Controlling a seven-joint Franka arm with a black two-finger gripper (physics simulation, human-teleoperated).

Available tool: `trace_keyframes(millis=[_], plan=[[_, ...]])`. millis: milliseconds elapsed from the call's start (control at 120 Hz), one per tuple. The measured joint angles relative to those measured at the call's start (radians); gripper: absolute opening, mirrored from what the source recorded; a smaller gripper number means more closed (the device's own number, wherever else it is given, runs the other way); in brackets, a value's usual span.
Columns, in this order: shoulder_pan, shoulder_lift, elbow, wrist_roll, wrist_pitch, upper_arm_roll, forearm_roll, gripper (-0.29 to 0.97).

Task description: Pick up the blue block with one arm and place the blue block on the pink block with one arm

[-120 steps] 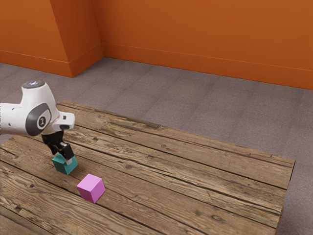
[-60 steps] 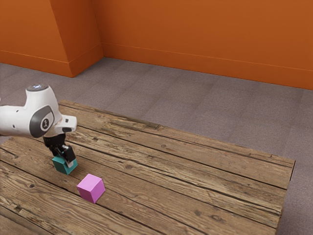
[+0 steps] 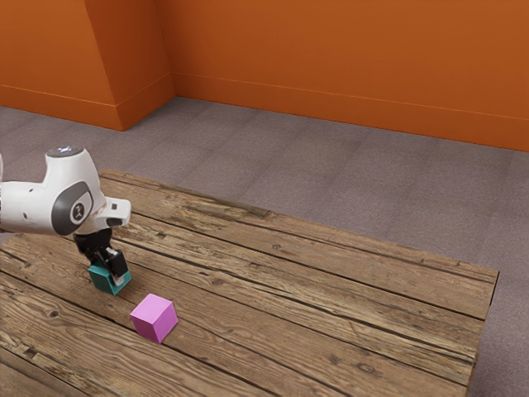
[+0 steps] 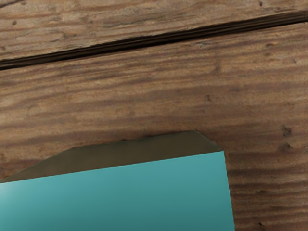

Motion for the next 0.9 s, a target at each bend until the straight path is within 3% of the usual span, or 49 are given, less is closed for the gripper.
trace_keyframes(millis=[692, 900], plan=[[0.013, -0.019, -0.003, -0.002, 0.002, -0.01, -0.011, 0.45], [0.013, -0.024, -0.004, -0.007, 0.003, -0.01, -0.016, 0.35]])
